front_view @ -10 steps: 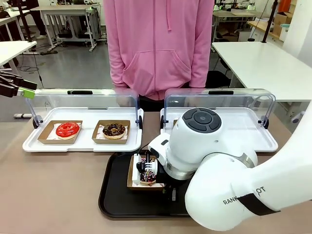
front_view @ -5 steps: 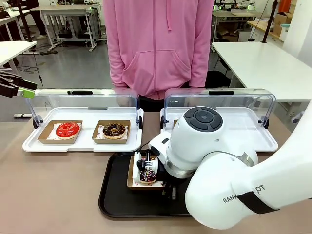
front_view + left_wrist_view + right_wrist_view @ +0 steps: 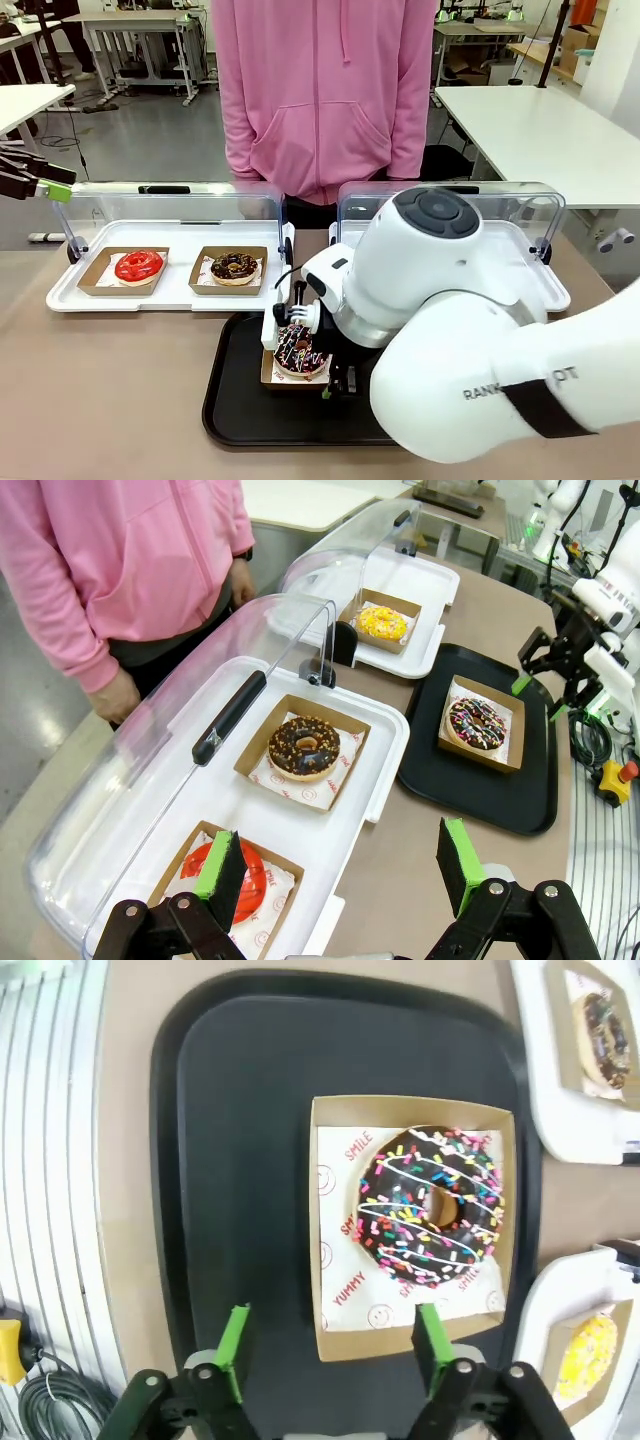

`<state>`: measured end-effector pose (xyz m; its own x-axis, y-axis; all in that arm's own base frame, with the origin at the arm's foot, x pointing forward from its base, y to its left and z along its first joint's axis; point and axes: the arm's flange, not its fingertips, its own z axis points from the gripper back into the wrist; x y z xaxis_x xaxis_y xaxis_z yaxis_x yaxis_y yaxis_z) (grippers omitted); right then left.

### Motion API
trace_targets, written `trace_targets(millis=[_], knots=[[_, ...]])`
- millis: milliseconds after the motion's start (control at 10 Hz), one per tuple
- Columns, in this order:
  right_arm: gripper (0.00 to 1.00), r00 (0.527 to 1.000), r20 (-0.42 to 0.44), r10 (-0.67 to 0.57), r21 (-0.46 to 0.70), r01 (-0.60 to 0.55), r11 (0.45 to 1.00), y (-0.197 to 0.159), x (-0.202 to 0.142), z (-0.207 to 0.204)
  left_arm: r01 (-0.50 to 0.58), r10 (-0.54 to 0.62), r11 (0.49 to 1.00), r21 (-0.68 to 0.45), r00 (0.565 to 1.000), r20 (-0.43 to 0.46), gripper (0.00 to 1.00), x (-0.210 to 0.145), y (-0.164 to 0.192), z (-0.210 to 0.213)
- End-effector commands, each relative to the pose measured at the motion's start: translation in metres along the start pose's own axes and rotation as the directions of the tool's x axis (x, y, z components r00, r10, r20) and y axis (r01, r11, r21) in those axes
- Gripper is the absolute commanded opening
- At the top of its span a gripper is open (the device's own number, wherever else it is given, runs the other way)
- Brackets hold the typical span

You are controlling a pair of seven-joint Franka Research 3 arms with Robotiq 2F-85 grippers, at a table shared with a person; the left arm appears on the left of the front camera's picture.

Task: Move the fourth donut from the left to the tray.
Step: Pick up the Paper togo box containing the Donut indicated by the person and place it on the Handle tray.

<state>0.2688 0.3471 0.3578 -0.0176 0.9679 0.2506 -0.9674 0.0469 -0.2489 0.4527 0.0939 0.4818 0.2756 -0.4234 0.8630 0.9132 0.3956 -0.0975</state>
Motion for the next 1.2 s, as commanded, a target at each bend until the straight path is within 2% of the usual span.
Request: trace_targets(millis=[0,100,300,400,1100], knots=[[1.00,1.000,0.009,0.015,0.016,-0.015,1.000,0.042,-0.072,0.040,-0.002,0.002,1.000,-0.004,1.000,0.007,1.00,0.001,-0.001,0.000],[1.00,1.000,0.005,0.016,0.026,-0.016,1.000,0.041,-0.072,0.042,-0.002,0.002,1.000,-0.004,1.000,0.007,1.00,0.001,-0.001,0.000],[1.00,0.997,0.035,0.063,0.133,-0.067,0.989,0.039,-0.074,0.042,-0.002,0.002,1.000,-0.004,1.000,0.007,1.00,0.001,-0.001,0.000],[1.00,1.000,-0.012,0.009,0.015,-0.009,1.000,-0.004,-0.005,0.035,-0.002,0.002,1.000,-0.004,1.000,0.007,1.00,0.001,-0.001,0.000],[1.00,1.000,-0.012,0.009,0.015,-0.009,1.000,-0.004,-0.005,0.035,-0.002,0.002,1.000,-0.004,1.000,0.007,1.00,0.001,-0.001,0.000]])
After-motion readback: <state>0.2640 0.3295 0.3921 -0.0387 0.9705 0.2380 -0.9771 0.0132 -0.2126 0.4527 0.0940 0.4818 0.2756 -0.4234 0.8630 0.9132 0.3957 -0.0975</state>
